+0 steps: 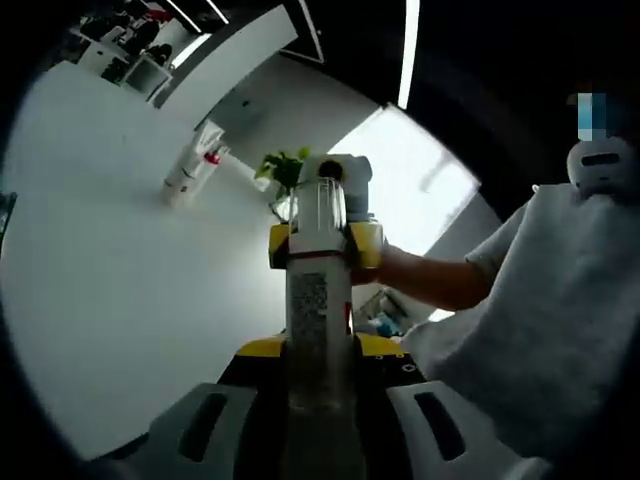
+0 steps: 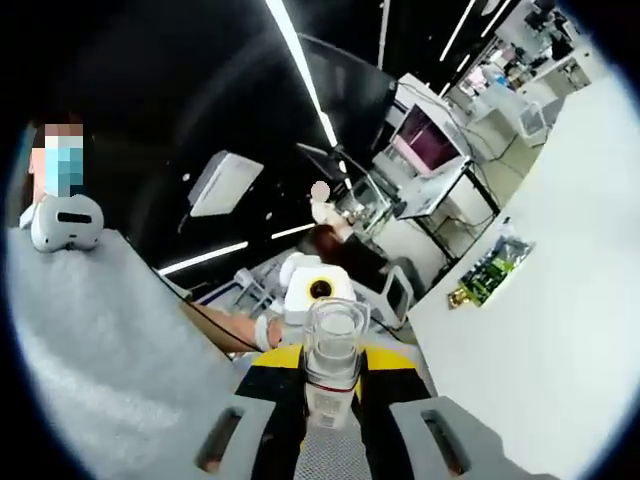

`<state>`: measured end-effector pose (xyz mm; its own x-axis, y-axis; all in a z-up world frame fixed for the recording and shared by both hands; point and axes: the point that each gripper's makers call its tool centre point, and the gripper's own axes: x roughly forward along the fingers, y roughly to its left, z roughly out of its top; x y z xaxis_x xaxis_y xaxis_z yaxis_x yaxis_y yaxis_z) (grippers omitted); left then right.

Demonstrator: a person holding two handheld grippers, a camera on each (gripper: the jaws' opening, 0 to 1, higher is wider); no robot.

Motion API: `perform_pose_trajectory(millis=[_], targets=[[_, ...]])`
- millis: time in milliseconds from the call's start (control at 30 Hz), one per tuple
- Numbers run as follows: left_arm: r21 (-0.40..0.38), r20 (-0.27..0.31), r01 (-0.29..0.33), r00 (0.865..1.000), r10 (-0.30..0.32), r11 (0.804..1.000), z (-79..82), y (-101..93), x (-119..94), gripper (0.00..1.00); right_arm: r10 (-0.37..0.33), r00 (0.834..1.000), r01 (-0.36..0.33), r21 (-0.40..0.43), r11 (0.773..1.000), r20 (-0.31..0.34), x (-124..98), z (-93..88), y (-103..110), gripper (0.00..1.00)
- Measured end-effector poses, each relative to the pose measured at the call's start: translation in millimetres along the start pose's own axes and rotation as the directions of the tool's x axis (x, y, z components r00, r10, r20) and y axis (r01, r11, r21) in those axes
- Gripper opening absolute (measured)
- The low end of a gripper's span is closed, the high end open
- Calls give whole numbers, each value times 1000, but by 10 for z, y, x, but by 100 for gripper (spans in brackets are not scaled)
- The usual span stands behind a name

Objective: Arrange the skincare products in the storage area until every visible bottle or jar stands upright without overlapping.

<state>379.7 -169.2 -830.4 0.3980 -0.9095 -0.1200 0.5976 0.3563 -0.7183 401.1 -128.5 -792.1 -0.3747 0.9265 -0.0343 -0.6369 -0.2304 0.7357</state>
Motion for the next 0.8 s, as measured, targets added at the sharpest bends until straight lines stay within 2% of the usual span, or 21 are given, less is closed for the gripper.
perform_pose_trajectory(millis=[33,133,233,267,367,400,433,467,600,700,733,767,800], targets=[[14,14,-17,1000,17,1000,27,17,-11,20,-6,1000,6,-1,1000,9,4,15,-9,15],[45,34,-124,992,123,991,64,206,-55,19,-106,994,105,14,994,26,18,44,-184,15],[44,57,-218,975,215,975,112,360,-98,19,-206,976,202,68,977,67,29,85,-344,16],[67,65,-267,963,263,961,129,431,-122,19,-261,962,254,96,963,74,29,79,-427,16],[86,64,-356,934,352,930,122,551,-161,19,-349,930,328,165,930,117,58,90,-542,17],[119,63,-402,915,397,908,121,615,-183,19,-382,915,350,217,911,132,75,81,-582,17],[133,59,-427,904,423,894,113,649,-191,19,-406,903,365,248,897,142,78,75,-616,17],[151,50,-471,882,469,869,95,712,-219,19,-442,885,389,290,874,145,85,44,-669,18],[253,31,-563,817,575,787,45,833,-259,19,-518,839,435,368,822,164,118,-31,-781,18],[358,1,-595,771,637,719,-34,899,-277,19,-533,835,455,371,809,137,130,-103,-834,17],[373,-9,-597,763,647,710,-60,907,-271,19,-540,833,465,376,801,121,122,-133,-849,17],[409,-15,-604,745,667,684,-86,928,-270,19,-545,831,472,382,795,108,119,-168,-870,17],[424,-16,-607,737,675,672,-95,936,-269,19,-546,831,471,387,793,108,119,-180,-877,16]])
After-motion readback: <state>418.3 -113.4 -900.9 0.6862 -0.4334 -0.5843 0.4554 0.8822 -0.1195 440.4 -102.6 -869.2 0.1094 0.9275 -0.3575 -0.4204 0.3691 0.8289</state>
